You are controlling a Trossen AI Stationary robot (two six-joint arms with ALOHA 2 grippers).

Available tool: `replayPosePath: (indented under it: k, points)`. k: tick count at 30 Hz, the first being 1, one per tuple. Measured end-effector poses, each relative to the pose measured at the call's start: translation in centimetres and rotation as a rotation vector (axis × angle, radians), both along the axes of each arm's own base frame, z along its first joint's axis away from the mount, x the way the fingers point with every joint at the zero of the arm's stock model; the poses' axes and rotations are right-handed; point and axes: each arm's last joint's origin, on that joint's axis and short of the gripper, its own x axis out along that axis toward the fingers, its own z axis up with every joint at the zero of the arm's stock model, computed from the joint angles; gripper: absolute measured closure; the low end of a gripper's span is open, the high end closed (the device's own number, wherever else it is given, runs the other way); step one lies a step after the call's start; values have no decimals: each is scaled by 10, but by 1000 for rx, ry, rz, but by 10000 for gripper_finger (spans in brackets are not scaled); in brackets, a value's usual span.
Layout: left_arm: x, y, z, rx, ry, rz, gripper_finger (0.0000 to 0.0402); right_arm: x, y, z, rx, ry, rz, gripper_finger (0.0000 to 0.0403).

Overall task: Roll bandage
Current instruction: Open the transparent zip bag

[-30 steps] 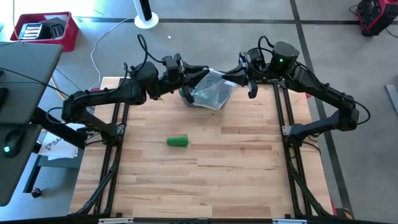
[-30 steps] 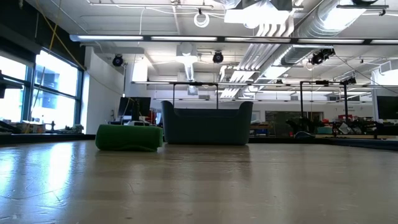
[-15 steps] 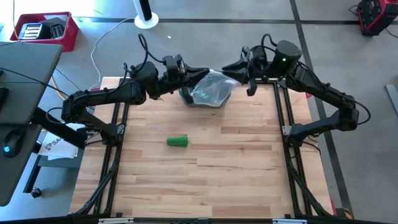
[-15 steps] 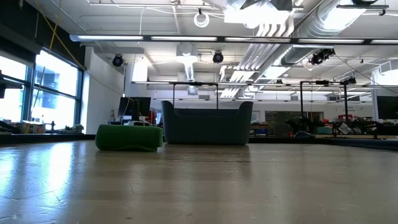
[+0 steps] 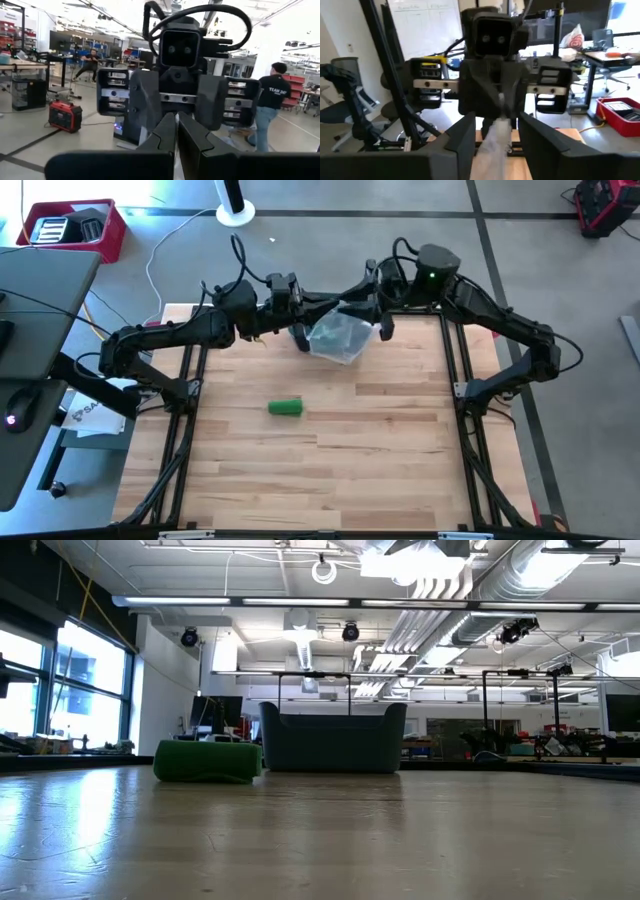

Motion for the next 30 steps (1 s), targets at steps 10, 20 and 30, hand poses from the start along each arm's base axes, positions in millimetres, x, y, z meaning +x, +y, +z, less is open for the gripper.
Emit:
replayPosePath:
  k: [10, 20, 30]
  points:
    - [0, 0, -1, -1, 11, -2, 401, 0, 0, -1, -13, 24, -1, 363]
    - [-8, -2, 4, 1, 21, -10, 401, -11, 2, -1, 6, 79, -11, 386]
    - [-41, -7, 17, 20, 82, 15, 401, -49, 13, -4, 11, 257, -16, 383]
